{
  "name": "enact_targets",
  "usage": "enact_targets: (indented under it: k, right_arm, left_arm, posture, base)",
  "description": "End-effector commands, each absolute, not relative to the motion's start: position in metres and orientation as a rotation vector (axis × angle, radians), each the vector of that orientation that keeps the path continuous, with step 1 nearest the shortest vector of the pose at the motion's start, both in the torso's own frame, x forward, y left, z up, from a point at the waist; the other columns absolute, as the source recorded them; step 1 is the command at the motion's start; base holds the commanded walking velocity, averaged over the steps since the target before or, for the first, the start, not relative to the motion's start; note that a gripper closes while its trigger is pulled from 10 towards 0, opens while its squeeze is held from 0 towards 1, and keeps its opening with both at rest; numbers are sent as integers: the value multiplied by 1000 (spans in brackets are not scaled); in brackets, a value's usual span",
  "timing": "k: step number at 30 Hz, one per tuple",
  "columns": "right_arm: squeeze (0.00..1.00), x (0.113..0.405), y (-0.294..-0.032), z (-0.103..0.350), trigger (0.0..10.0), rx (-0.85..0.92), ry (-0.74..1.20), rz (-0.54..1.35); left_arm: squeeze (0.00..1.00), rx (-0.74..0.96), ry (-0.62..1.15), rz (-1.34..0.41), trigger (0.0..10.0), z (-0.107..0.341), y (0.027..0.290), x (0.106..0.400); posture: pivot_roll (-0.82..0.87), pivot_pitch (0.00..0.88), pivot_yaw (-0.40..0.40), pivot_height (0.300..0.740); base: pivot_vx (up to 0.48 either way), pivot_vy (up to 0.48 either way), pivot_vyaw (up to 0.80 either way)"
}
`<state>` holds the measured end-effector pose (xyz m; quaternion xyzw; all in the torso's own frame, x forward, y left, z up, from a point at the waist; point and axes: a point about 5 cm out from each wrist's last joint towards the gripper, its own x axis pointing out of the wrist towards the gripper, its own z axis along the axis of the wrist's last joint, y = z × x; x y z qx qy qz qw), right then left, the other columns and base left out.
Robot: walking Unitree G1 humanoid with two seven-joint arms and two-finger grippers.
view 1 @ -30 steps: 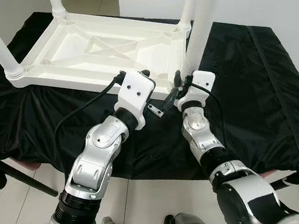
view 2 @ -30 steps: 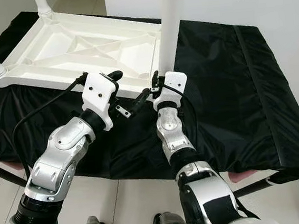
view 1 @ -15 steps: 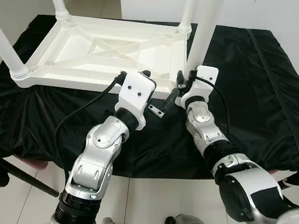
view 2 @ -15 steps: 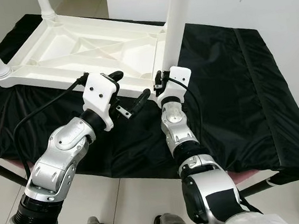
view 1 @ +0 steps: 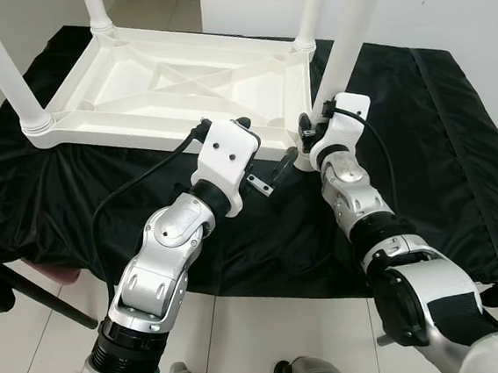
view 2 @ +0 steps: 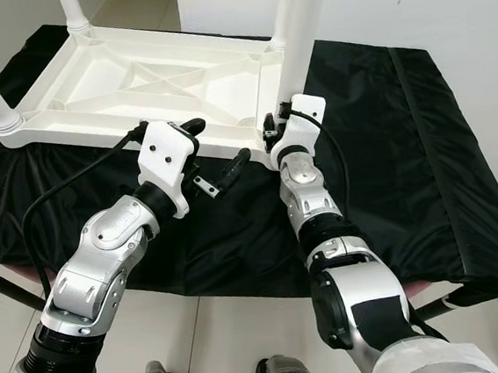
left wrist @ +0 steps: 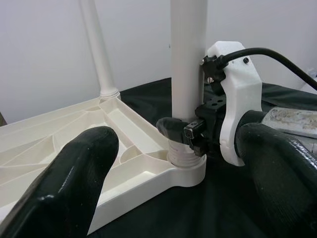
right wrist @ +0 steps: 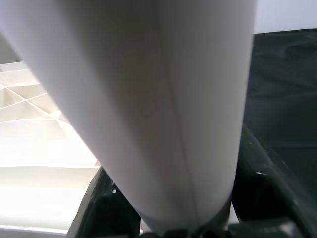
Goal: Building children table
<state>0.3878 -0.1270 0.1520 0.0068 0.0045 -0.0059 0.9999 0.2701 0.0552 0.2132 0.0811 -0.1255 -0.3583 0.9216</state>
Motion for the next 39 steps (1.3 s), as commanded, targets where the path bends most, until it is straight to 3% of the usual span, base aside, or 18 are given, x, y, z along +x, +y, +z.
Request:
enact_targets:
  k: [1, 14, 26, 31, 39]
  right_arm:
    - [0, 375, -136, 107, 10000, 55, 238, -36]
    - [0, 386, -155, 136, 10000, 220, 183, -76]
    - [0, 386, -163, 134, 10000, 161, 233, -93]
    - [0, 387, -157, 134, 10000, 2, 227, -42]
    - [0, 386, -149, 131, 10000, -69, 251, 14]
  left_arm:
    - [0, 181, -251, -739, 10000, 212, 55, 268]
    - [0, 177, -253, -736, 10000, 213, 54, 269]
    - [0, 176, -256, -734, 10000, 214, 53, 269]
    - [0, 175, -255, -732, 10000, 214, 54, 269]
    - [0, 173, -255, -730, 10000, 213, 54, 268]
  posture:
    - [19, 69, -29, 740]
    - [8, 78, -25, 740]
    - [11, 79, -29, 740]
    - [11, 81, -29, 740]
    - [13, 81, -31, 740]
  base:
    - [0, 0, 0]
    - [0, 0, 0]
    - [0, 0, 0]
    - [0, 0, 0]
    - [0, 0, 0]
